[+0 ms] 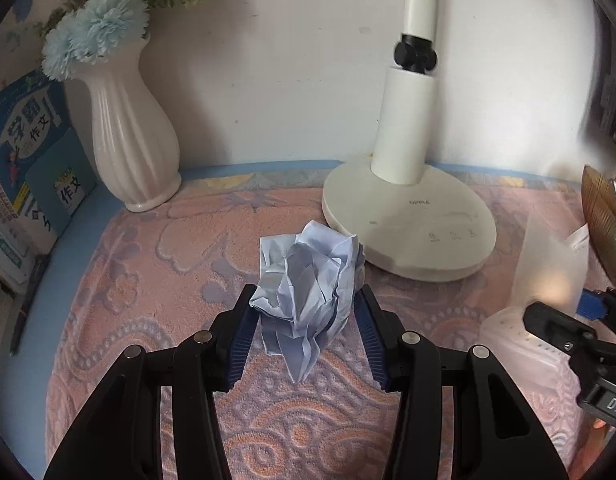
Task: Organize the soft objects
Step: 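Grasp the crumpled paper with the left gripper while the right grasps the translucent bag, then carry the crumpled paper and translucent bag to the amber bowl and release both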
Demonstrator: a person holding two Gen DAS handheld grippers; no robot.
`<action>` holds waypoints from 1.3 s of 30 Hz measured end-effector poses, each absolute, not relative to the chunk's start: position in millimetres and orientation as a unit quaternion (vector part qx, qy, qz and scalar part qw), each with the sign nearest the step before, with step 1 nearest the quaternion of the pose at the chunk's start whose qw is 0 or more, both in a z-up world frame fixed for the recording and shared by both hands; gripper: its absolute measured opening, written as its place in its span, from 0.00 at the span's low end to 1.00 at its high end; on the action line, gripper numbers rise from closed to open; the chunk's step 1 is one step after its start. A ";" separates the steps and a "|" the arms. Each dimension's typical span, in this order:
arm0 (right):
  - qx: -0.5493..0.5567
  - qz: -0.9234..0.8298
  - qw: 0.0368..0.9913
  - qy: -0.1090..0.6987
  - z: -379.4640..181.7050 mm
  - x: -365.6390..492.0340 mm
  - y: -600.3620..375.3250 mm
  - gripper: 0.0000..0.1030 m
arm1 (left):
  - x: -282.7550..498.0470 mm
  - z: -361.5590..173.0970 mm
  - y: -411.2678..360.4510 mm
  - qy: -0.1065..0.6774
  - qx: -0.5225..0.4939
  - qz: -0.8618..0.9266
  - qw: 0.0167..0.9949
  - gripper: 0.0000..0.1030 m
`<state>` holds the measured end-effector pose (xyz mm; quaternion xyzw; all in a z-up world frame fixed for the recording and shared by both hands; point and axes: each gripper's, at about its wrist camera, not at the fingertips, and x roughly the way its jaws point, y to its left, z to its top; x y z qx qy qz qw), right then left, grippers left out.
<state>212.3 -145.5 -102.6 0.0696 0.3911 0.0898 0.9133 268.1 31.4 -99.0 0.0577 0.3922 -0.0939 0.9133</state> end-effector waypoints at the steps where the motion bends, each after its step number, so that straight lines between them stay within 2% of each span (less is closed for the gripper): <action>1: 0.073 0.094 0.910 0.397 -103.1 205.3 -148.4 0.50 | 267.5 -101.9 27.4 0.399 0.075 -0.093 0.909 0.45; 4: 0.085 0.127 0.894 0.420 -106.3 173.6 -160.0 0.50 | 249.9 -100.5 23.1 0.396 0.096 -0.092 0.909 0.45; 8: 0.109 0.155 0.886 0.424 -102.6 117.0 -186.3 0.50 | 214.3 -91.7 22.3 0.397 0.058 -0.120 0.908 0.45; 15: 0.066 0.110 0.910 0.395 -83.4 42.8 -211.5 0.50 | 154.5 -82.5 -15.5 0.393 0.058 -0.174 0.901 0.45; 20: 0.070 0.086 0.922 0.371 -59.5 20.3 -236.2 0.50 | 128.6 -51.7 -59.6 0.373 0.065 -0.229 0.897 0.45; 29: 0.123 -0.013 0.941 0.316 11.8 -13.5 -341.1 0.50 | 132.2 16.4 -136.6 0.314 0.074 -0.280 0.904 0.45; 32: 0.136 -0.067 0.935 0.319 33.8 -17.9 -375.6 0.50 | 135.5 38.4 -162.8 0.296 0.069 -0.300 0.904 0.45; 39: 0.160 -0.124 0.928 0.312 55.8 -7.9 -430.9 0.50 | 155.4 57.7 -219.8 0.286 0.070 -0.331 0.897 0.45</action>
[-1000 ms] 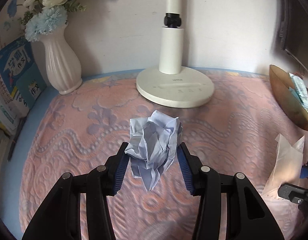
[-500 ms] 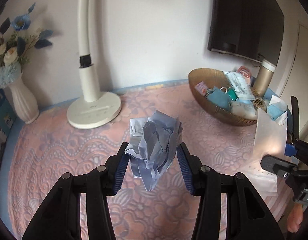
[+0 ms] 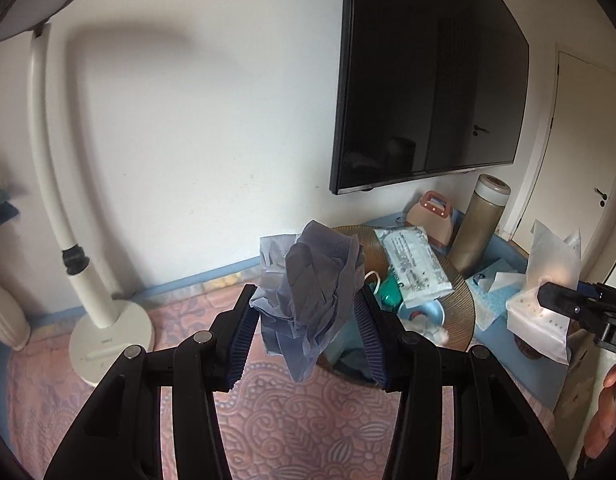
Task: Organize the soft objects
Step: 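Carry the crumpled paper and translucent bag to the amber bowl and release both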
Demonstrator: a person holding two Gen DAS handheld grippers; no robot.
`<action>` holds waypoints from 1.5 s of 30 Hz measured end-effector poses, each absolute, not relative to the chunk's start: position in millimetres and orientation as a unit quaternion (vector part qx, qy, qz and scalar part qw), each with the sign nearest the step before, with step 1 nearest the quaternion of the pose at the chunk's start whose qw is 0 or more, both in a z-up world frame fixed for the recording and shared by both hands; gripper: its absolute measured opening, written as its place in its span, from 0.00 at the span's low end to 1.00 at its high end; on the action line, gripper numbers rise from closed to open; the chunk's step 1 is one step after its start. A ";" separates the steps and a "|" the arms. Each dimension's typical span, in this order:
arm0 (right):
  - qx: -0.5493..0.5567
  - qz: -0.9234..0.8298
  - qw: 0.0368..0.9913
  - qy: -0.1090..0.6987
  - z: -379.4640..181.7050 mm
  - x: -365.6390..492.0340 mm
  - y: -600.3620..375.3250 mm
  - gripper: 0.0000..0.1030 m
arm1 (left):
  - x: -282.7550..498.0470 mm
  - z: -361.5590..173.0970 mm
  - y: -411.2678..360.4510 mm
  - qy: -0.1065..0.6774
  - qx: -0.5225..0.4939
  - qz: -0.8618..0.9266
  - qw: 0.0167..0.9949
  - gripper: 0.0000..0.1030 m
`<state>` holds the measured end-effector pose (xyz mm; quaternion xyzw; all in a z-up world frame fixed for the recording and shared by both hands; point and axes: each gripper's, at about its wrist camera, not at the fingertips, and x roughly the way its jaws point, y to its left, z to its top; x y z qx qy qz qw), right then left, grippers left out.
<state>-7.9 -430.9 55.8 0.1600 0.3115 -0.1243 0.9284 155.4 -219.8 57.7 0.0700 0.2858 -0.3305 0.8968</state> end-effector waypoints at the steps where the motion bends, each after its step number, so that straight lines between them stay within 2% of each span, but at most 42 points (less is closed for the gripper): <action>1: 0.160 -0.130 0.930 0.306 61.5 -2.7 -437.6 0.50 | 159.3 58.2 -226.2 0.288 0.068 -0.335 0.894 0.45; 8: 0.131 -0.164 0.936 0.282 88.1 52.3 -454.4 0.50 | 177.9 52.1 -265.6 0.295 0.072 -0.353 0.885 0.45; 16: 0.121 -0.177 0.926 0.310 56.2 116.7 -457.4 0.50 | 195.1 34.3 -287.2 0.298 0.086 -0.350 0.884 0.45; 17: 0.117 -0.179 0.925 0.315 52.2 123.2 -459.0 0.52 | 196.0 32.3 -291.9 0.296 0.091 -0.353 0.883 0.45; 18: 0.110 -0.179 0.923 0.321 48.1 130.9 -459.9 0.61 | 197.2 31.2 -293.8 0.294 0.097 -0.357 0.881 0.45; 19: 0.109 -0.174 0.923 0.325 43.9 133.1 -460.9 0.72 | 196.5 28.7 -297.1 0.291 0.103 -0.363 0.879 0.51; 20: 0.111 -0.168 0.924 0.327 39.6 135.9 -463.3 0.78 | 195.6 26.1 -299.2 0.290 0.107 -0.370 0.876 0.56; 21: 0.112 -0.170 0.923 0.327 35.4 136.3 -466.3 0.82 | 195.3 23.5 -300.8 0.289 0.110 -0.379 0.872 0.73; 22: 0.112 -0.175 0.921 0.329 32.0 136.3 -468.6 0.82 | 193.8 19.8 -302.3 0.288 0.114 -0.383 0.870 0.90; 24: 0.116 -0.183 0.915 0.340 23.9 134.2 -476.5 0.82 | 191.6 12.9 -303.9 0.292 0.125 -0.378 0.870 1.00; 32: 0.170 -0.186 0.903 0.346 19.6 101.6 -499.9 0.82 | 188.3 17.0 -273.9 0.305 0.125 -0.357 0.874 1.00; 45: 0.208 -0.169 0.907 0.324 45.4 53.6 -463.1 0.84 | 141.2 96.4 -106.3 0.257 0.053 -0.285 0.922 1.00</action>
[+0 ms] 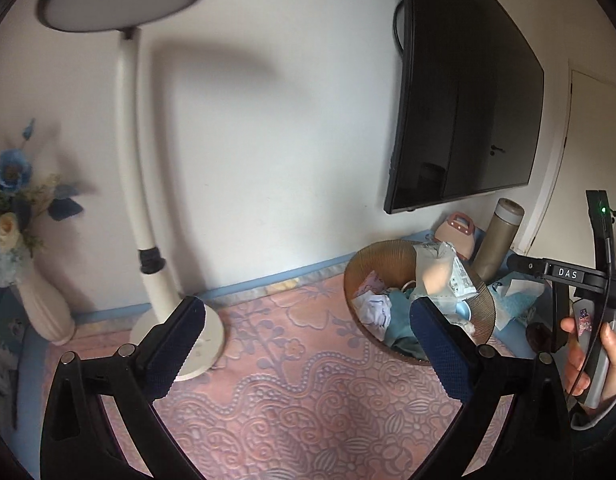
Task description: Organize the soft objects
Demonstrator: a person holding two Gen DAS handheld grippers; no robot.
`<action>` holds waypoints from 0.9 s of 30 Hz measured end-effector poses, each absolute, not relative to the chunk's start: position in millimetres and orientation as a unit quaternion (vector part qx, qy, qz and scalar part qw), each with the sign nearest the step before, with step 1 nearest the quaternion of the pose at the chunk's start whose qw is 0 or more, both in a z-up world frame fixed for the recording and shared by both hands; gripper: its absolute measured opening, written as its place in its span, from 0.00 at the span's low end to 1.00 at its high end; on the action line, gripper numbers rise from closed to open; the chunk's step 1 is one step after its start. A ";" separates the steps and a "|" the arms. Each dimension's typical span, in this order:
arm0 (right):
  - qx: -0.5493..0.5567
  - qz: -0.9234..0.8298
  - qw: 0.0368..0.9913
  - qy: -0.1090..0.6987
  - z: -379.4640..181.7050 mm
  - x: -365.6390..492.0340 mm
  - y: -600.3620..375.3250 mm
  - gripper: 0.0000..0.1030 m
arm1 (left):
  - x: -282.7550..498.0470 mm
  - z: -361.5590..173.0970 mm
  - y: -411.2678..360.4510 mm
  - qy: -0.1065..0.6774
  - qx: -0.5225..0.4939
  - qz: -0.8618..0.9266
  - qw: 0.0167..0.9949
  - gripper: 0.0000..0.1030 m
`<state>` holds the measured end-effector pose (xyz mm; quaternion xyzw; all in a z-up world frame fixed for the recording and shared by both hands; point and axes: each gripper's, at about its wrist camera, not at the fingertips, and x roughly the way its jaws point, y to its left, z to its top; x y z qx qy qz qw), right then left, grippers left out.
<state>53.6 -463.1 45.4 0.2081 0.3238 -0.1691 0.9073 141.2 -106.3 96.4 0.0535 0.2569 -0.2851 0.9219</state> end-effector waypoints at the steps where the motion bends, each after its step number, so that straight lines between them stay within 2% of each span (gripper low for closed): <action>1: 0.212 -0.164 0.907 0.324 46.4 52.2 -456.5 0.84 | 135.5 102.6 -94.0 0.250 0.052 -0.277 0.926 1.00; 6: 0.192 -0.130 0.915 0.329 54.7 53.2 -407.6 0.84 | 117.1 120.5 -39.0 0.240 0.023 -0.244 0.939 1.00; 11: 0.145 -0.092 0.928 0.331 65.3 57.0 -346.6 0.85 | 99.2 113.6 2.2 0.265 0.000 -0.153 0.952 1.00; 12: 0.134 -0.086 0.930 0.331 65.8 58.1 -333.7 0.87 | 95.1 108.7 8.0 0.267 -0.004 -0.144 0.953 1.00; 13: 0.124 -0.082 0.932 0.330 64.9 59.3 -322.3 0.92 | 90.8 102.0 12.4 0.265 -0.007 -0.143 0.954 1.00; 15: 0.103 -0.073 0.936 0.328 60.4 60.2 -295.5 0.94 | 82.9 84.8 15.1 0.261 0.007 -0.126 0.957 1.00; 18: 0.076 -0.059 0.939 0.329 44.2 60.4 -260.2 0.94 | 75.3 47.3 13.5 0.269 0.030 -0.098 0.958 1.00; 23: 0.036 -0.046 0.943 0.327 -6.4 61.1 -216.5 0.94 | 86.8 -29.8 11.5 0.327 0.006 -0.095 0.940 1.00; 27: -0.009 -0.054 0.942 0.331 -52.6 71.3 -195.5 0.94 | 100.3 -64.4 3.0 0.345 0.026 -0.067 0.936 1.00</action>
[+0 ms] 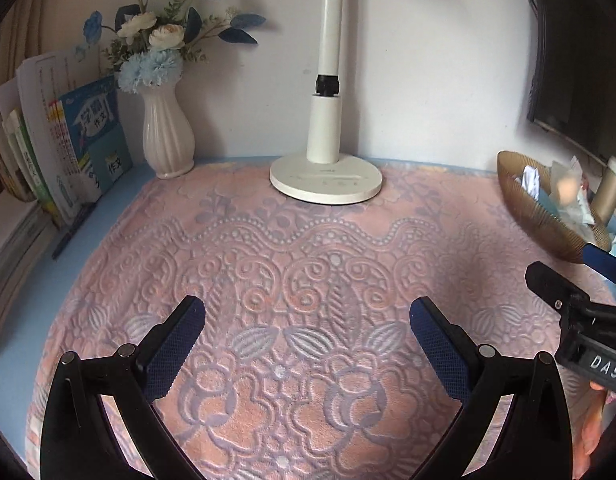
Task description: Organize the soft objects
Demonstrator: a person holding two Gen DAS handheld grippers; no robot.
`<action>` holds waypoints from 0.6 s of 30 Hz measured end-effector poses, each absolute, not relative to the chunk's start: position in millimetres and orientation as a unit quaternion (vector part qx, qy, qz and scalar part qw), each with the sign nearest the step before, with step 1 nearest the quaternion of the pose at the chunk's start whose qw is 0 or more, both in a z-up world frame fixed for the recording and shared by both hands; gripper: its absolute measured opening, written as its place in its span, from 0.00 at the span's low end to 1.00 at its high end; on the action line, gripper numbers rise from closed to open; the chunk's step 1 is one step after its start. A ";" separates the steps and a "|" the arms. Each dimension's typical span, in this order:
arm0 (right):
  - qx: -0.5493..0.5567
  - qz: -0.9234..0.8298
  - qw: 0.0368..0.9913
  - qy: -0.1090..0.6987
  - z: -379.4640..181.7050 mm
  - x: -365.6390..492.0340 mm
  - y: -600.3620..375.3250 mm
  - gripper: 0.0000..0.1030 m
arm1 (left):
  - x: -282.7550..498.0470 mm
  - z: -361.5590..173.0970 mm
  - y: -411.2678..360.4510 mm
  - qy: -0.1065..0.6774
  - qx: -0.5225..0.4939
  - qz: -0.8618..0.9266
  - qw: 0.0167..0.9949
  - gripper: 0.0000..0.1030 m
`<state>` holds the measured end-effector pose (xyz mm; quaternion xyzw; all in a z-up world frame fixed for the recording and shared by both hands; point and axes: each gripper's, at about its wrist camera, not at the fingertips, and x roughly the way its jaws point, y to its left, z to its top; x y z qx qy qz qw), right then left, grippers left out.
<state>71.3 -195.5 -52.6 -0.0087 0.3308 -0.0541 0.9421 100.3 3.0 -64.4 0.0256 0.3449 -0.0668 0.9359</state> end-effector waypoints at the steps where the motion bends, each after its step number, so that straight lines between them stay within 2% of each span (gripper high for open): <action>1: -0.013 -0.054 0.940 0.336 -61.4 73.8 -193.2 0.94 | 101.7 -69.5 0.7 0.345 0.033 -0.067 0.936 1.00; 8: 0.009 -0.044 0.926 0.375 -98.8 83.6 -195.6 0.94 | 103.8 -84.9 -3.4 0.355 0.041 -0.073 0.931 0.99; 18: -0.022 -0.047 0.930 0.363 -98.6 79.0 -183.2 0.94 | 106.6 -87.8 1.3 0.356 0.029 -0.063 0.932 0.99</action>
